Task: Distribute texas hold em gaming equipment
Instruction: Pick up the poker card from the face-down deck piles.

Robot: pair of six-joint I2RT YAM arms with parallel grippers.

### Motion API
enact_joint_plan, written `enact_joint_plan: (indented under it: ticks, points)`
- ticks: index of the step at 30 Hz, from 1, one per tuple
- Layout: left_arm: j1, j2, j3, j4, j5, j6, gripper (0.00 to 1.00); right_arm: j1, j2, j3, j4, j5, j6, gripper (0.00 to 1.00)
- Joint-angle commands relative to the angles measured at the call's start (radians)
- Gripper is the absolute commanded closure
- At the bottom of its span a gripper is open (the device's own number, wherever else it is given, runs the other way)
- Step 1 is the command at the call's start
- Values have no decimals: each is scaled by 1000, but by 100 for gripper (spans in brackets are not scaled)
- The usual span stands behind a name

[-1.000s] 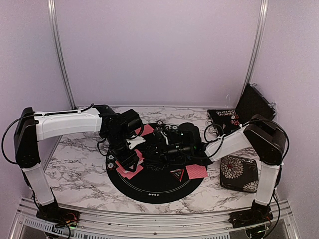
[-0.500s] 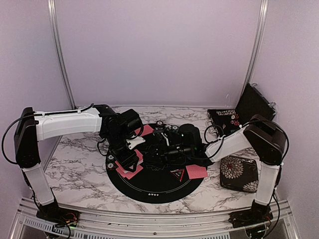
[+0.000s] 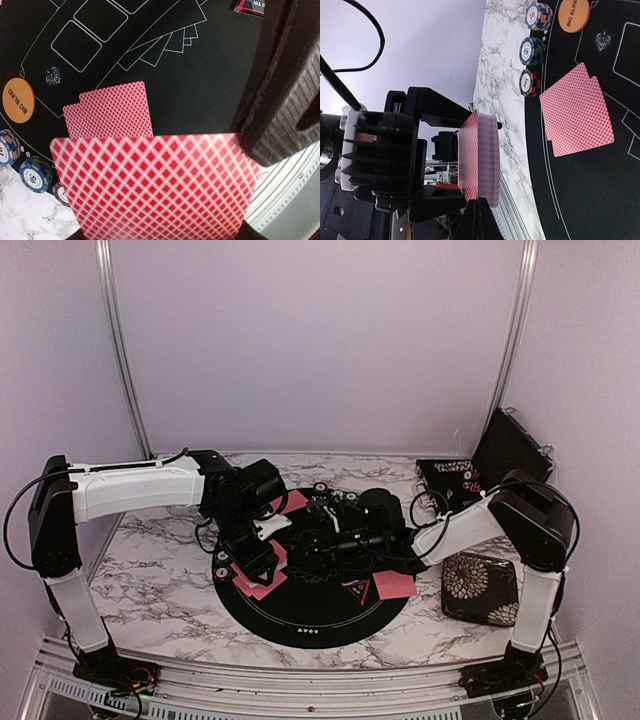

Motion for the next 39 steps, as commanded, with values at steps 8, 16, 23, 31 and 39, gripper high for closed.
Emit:
enact_joint_plan:
  ticks: [8, 16, 23, 31, 39]
  points:
    - [-5, 2, 21, -19, 0, 17, 46, -17, -51, -16, 12, 6, 0, 100]
    - [-5, 1, 19, -19, 0, 14, 46, -31, -71, -32, 10, 8, 0, 100]
    - [-5, 0, 19, -19, 0, 16, 46, -46, -88, -53, 21, 5, 6, 100]
    - [-5, -4, 17, -19, -2, 18, 46, -79, -130, -101, 26, 0, -3, 100]
    - [-5, -2, 19, -19, 2, 20, 46, -120, -195, -156, 27, -4, -15, 100]
